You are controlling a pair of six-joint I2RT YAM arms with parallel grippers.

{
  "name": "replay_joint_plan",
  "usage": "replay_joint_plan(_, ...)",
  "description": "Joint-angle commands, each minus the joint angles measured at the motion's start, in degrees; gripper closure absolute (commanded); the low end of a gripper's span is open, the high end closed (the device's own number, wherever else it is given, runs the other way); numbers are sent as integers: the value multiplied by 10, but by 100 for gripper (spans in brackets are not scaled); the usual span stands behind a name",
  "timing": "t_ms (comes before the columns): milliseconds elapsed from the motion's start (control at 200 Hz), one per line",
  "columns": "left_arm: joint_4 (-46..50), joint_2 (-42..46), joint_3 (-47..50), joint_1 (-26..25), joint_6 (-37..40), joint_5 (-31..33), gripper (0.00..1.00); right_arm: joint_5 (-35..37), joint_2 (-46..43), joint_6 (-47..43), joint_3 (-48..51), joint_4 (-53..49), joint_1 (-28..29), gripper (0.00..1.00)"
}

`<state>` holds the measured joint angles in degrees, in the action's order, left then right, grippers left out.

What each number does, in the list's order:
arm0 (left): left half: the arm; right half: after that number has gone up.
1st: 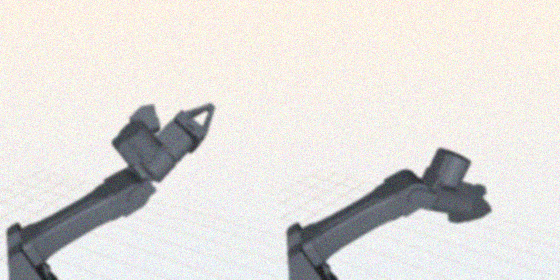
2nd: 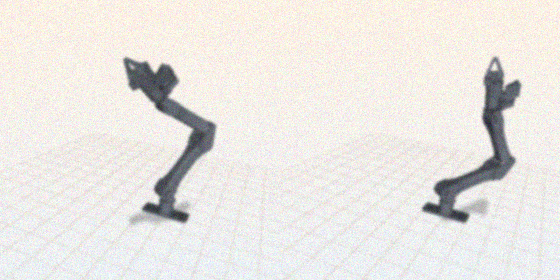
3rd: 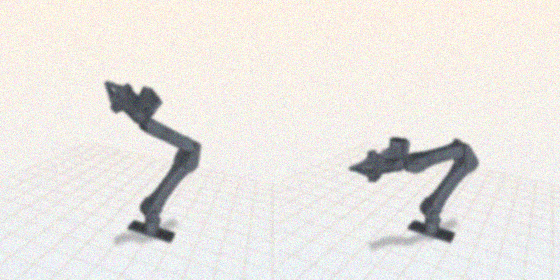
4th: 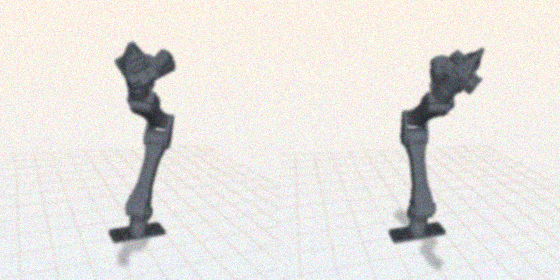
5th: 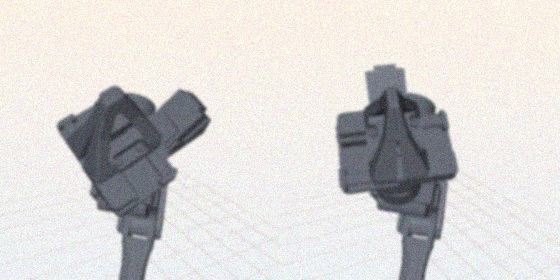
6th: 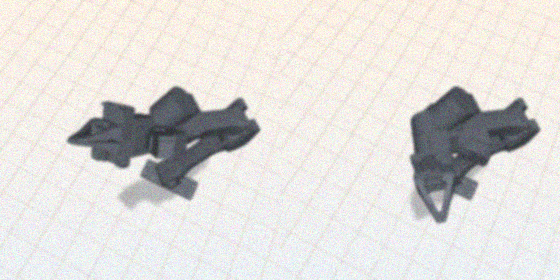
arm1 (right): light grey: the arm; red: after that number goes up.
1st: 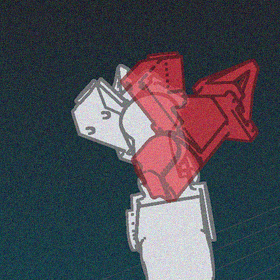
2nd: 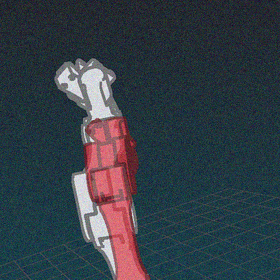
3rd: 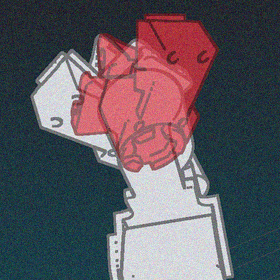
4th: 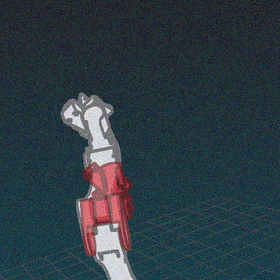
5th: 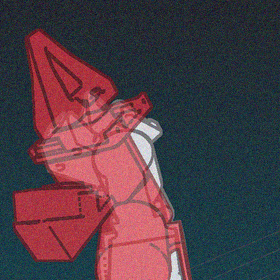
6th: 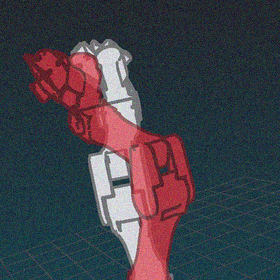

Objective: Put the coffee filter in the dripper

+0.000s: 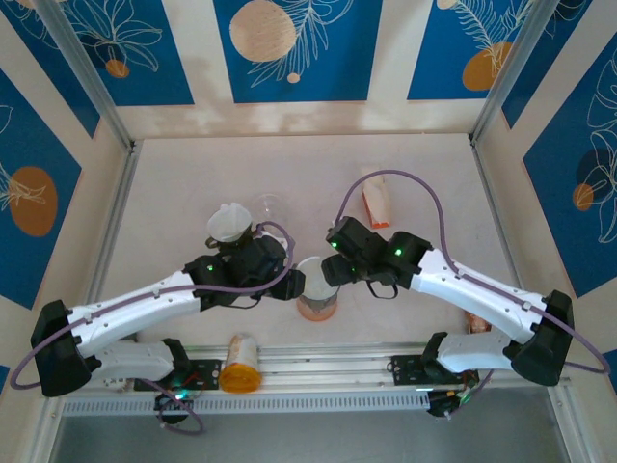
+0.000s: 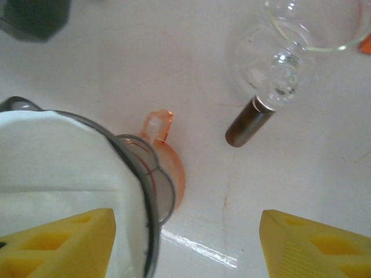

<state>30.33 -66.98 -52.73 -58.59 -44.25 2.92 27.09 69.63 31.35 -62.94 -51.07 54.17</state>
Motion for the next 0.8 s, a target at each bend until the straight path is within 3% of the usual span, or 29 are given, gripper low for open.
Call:
replay_joint_plan(0,-6,-2,6,7,-5,-12,54,15,-10,21,17,-24,-10,34)
replay_joint_plan(435,-3,1,4,7,-6,-8,54,17,-52,24,7,-5,-1,31)
replay_joint_plan(795,-9,13,3,7,-8,-7,45,27,-117,50,29,7,-6,31)
